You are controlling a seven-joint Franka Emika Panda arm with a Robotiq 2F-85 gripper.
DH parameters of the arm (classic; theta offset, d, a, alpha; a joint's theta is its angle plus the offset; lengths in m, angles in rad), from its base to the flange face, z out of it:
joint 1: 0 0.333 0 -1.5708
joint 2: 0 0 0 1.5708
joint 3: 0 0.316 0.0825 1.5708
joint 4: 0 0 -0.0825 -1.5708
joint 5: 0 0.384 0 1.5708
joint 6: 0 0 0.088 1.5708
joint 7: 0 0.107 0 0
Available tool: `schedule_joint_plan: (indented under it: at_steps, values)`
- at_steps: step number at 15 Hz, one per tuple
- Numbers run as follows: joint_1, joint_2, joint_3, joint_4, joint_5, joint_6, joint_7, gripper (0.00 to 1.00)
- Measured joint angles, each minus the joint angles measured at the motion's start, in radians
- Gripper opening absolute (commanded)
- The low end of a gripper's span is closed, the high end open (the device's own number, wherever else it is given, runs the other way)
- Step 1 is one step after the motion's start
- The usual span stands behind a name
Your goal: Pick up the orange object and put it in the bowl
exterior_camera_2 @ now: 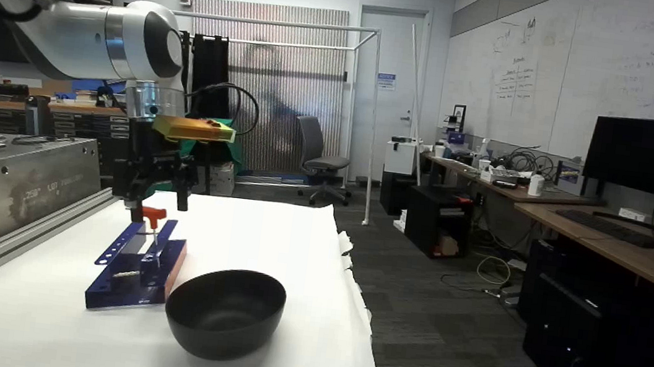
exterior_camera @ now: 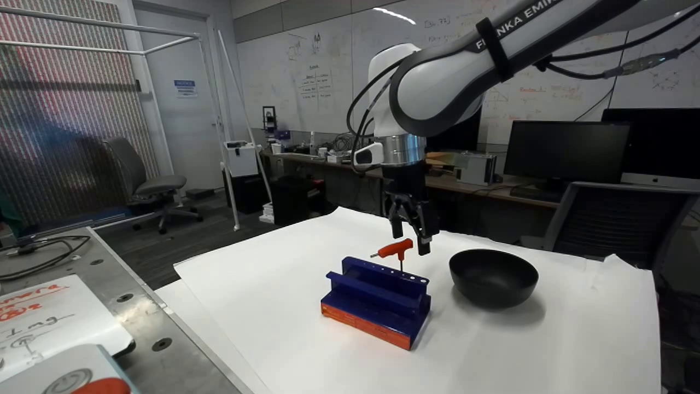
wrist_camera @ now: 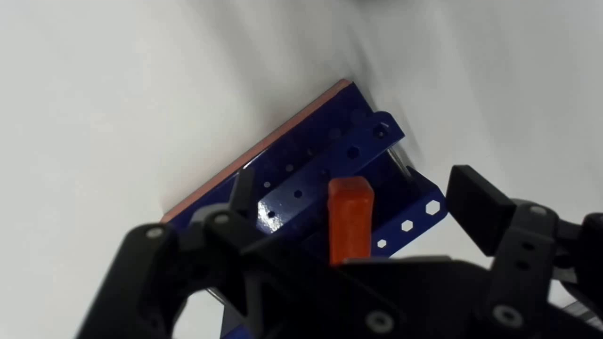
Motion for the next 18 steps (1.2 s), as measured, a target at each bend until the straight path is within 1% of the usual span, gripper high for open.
schedule_joint_plan:
  at_steps: [1, 2, 4, 5, 6, 7, 10, 11, 12, 14, 15, 18]
  values:
    - [0.001, 0.001, 0.004, -0.003, 0.004, 0.002, -0.006, 0.97]
    - [0.003, 0.001, 0.007, -0.005, 0.008, 0.006, -0.006, 0.73]
    - [0.011, 0.003, 0.009, -0.015, 0.008, 0.037, 0.007, 0.71]
    - [0.016, 0.005, 0.009, -0.020, 0.008, 0.054, 0.015, 0.64]
    - [0.020, 0.007, 0.009, -0.024, 0.008, 0.069, 0.025, 0.55]
    - [0.023, 0.011, 0.010, -0.027, 0.008, 0.082, 0.034, 0.47]
    - [0.026, 0.019, 0.010, -0.031, 0.008, 0.106, 0.053, 0.25]
    - [0.026, 0.019, 0.009, -0.033, 0.008, 0.112, 0.061, 0.16]
    - [0.026, 0.019, 0.009, -0.034, 0.007, 0.120, 0.068, 0.11]
    - [0.026, 0.018, 0.006, -0.037, -0.001, 0.129, 0.081, 0.08]
    - [0.026, 0.017, 0.004, -0.039, -0.006, 0.134, 0.088, 0.11]
    - [0.026, 0.010, 0.001, -0.046, -0.031, 0.145, 0.108, 0.12]
